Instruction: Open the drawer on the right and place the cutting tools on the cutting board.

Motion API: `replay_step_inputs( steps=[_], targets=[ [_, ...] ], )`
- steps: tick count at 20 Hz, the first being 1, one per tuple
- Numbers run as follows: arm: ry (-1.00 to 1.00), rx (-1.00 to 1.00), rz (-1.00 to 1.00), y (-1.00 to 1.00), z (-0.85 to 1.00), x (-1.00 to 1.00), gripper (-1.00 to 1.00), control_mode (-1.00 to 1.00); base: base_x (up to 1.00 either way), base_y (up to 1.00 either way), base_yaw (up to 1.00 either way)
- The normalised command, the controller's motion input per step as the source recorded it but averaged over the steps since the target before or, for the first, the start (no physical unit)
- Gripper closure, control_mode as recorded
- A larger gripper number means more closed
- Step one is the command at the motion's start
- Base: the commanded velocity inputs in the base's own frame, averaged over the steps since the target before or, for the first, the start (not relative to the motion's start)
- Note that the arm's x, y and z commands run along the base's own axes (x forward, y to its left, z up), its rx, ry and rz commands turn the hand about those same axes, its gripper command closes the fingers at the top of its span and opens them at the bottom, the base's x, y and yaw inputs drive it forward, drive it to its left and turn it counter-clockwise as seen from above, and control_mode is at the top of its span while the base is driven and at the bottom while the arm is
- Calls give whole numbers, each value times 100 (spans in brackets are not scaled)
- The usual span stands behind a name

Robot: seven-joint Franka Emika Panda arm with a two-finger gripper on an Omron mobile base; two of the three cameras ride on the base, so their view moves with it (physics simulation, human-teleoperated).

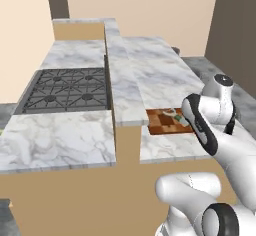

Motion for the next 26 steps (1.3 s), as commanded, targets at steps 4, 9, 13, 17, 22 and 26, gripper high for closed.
replay_step_inputs(
  steps=[4,9,13,17,22,26],
  targets=[
    [0,0,0,0,0,0,-100,100,-92,44,0],
    [0,0,0,0,0,0,-100,100,-18,98,-3],
    [0,0,0,0,0,0,-100,100,1,100,-9],
    [0,0,0,0,0,0,-100,100,12,100,-12],
    [0,0,0,0,0,0,-100,100,20,100,-13],
    [0,0,0,0,0,0,-100,100,24,100,-12]
  ],
)
